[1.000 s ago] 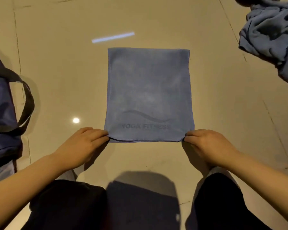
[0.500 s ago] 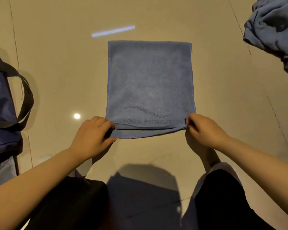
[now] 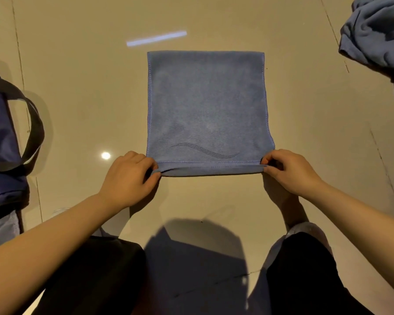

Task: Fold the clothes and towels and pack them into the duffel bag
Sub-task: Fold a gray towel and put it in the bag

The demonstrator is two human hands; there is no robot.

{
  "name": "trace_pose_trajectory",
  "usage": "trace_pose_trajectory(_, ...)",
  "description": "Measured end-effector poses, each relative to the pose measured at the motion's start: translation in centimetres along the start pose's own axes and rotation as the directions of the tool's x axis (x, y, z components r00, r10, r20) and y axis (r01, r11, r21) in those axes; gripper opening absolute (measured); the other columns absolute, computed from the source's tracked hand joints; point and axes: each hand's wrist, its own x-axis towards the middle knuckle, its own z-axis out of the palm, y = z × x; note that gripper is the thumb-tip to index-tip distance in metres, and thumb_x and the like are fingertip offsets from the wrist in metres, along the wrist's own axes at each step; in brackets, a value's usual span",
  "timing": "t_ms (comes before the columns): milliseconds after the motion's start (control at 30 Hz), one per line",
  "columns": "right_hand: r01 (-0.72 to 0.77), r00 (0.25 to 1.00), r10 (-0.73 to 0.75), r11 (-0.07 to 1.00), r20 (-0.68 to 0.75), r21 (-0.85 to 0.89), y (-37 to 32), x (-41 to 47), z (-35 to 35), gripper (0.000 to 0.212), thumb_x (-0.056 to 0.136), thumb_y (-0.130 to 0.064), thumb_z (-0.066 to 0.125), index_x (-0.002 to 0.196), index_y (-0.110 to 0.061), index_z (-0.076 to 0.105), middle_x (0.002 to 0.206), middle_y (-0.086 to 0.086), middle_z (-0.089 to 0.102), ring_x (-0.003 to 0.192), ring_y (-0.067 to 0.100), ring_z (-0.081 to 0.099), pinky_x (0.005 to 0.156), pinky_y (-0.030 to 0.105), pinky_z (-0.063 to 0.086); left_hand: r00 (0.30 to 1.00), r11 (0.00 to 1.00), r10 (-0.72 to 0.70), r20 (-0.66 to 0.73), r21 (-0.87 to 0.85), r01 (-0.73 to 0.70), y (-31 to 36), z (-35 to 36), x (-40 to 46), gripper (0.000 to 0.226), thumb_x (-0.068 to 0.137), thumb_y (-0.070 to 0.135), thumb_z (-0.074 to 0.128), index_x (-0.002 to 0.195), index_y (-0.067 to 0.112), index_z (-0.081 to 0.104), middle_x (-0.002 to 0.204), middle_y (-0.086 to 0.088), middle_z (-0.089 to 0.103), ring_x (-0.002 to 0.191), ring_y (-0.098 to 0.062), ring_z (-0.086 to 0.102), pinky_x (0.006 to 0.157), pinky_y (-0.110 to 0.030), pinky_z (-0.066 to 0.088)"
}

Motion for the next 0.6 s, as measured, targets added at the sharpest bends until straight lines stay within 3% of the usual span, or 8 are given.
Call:
trace_pose_trajectory(100,-0.050,0.997,0.052,0.998,-0.065,0.032,0.1,0.2,0.1,0.009,0.094,-0.020,0.059,0.096,-0.019,0.068,0.096,-0.003,0.065,0.091,0.020,0.058,0.076,0.032,0.043,1.000,0.997,0.023,0.018,0.071,-0.024,0.0,0.0,-0.2,0.047,0.078,0.061,0.049,0.082,0.017,0.064,0.071,-0.001,0.062,0.068,-0.026,0.056,0.058,-0.027,0.034)
trace_pose_trajectory(200,-0.074,0.993,0.072,0.997,-0.094,-0.014,-0.1,0.5,0.2,0.007,0.094,-0.024,0.058,0.096,-0.024,0.065,0.095,-0.002,0.067,0.088,0.024,0.060,0.076,0.039,0.049,1.000,0.997,0.016,0.006,0.076,-0.016,0.3,0.1,0.0,0.043,0.081,0.054,0.047,0.080,0.015,0.064,0.069,-0.003,0.062,0.067,-0.028,0.056,0.058,-0.027,0.029)
trace_pose_trajectory(267,-0.078,0.992,0.075,0.997,-0.105,-0.025,-0.3,0.6,0.2,0.012,0.093,-0.025,0.060,0.105,-0.025,0.063,0.097,-0.002,0.066,0.089,0.024,0.060,0.076,0.039,0.050,0.997,0.996,-0.073,-0.011,-0.052,0.072,0.1,0.0,0.3,0.032,0.089,0.039,0.049,0.082,0.013,0.068,0.071,-0.004,0.064,0.070,-0.028,0.055,0.060,-0.028,0.029)
trace_pose_trajectory(333,-0.087,0.991,0.084,0.996,-0.100,-0.020,-0.4,0.6,0.2,0.018,0.093,-0.025,0.061,0.110,-0.025,0.064,0.099,-0.003,0.066,0.090,0.023,0.060,0.077,0.037,0.049,0.988,0.966,-0.138,0.065,-0.210,0.148,-0.3,-0.5,0.6,0.020,0.094,0.026,0.057,0.089,0.014,0.072,0.077,0.000,0.066,0.076,-0.023,0.055,0.061,-0.029,0.031)
trace_pose_trajectory(433,-0.108,0.990,0.108,0.994,-0.090,0.015,-0.3,0.7,0.2,0.003,0.091,-0.024,0.063,0.093,-0.024,0.065,0.091,-0.001,0.067,0.086,0.023,0.060,0.073,0.034,0.045,0.948,0.814,-0.268,0.170,-0.487,0.317,-0.7,-1.1,0.5,0.008,0.086,0.018,0.070,0.087,0.025,0.074,0.080,0.018,0.068,0.071,-0.004,0.058,0.064,-0.016,0.042)
trace_pose_trajectory(533,-0.170,0.980,0.184,0.972,-0.073,0.165,-0.5,0.7,-0.2,0.007,0.089,-0.019,0.066,0.084,-0.016,0.062,0.084,0.002,0.065,0.074,0.022,0.060,0.063,0.031,0.046,0.890,0.574,-0.421,0.177,-0.707,0.413,-0.7,-1.4,0.5,0.017,0.077,0.012,0.077,0.084,0.027,0.072,0.075,0.008,0.070,0.065,-0.006,0.058,0.062,-0.010,0.045)
trace_pose_trajectory(600,-0.242,0.965,0.262,0.912,-0.017,0.331,-0.8,0.6,-0.5,0.008,0.090,-0.015,0.065,0.085,-0.011,0.061,0.083,0.008,0.065,0.059,0.023,0.063,0.054,0.034,0.053,0.870,0.495,-0.446,0.211,-0.752,0.436,-0.6,-1.7,0.6,0.026,0.073,0.007,0.079,0.089,0.026,0.070,0.065,0.008,0.065,0.062,-0.009,0.055,0.062,-0.010,0.046)
